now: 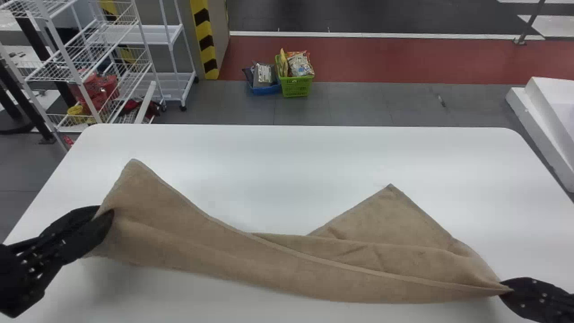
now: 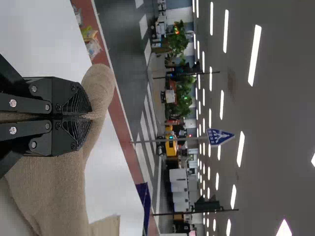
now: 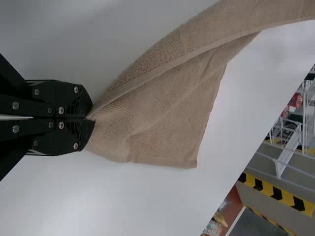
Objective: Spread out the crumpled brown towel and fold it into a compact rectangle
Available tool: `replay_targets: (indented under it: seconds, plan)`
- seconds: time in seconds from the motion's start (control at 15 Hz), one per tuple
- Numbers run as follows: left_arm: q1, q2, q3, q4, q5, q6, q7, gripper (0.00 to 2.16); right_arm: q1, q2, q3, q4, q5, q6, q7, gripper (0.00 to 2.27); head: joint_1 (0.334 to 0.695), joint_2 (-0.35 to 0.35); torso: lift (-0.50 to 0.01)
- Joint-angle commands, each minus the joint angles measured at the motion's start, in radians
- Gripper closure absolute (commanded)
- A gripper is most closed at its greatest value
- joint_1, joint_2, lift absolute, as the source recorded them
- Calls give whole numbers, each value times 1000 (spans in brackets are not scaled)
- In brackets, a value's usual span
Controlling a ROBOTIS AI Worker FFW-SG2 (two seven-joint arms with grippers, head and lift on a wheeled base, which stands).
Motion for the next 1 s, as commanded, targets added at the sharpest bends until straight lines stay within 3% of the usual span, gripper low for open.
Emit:
replay_targets:
  seconds: [0.0, 0.13, 0.27, 0.4, 0.67, 0.93]
  plan:
    - [2, -2, 29, 16, -62, -4, -50, -2, 7, -1, 12, 1, 8, -11, 3, 1312, 695, 27, -127]
    - [9, 1, 51, 18, -143, -50, -137, -2, 11, -4, 12, 4, 9, -17, 3, 1312, 695, 36, -127]
    - [14, 1, 66, 9, -229, -96, -162, 70, 16, -4, 12, 5, 9, -23, 3, 1312, 695, 36, -127]
    - [22, -11, 69, -36, -226, -111, -131, 80, 14, -4, 16, 8, 9, -32, 3, 1312, 695, 46, -127]
    - [5, -29, -35, -114, -243, -62, 87, 90, 24, -1, 27, 4, 12, -32, 3, 1312, 695, 56, -127]
    - [-123, -20, -152, -85, -420, 159, 59, 134, 45, 1, 27, -9, 12, -32, 3, 1312, 695, 5, -127]
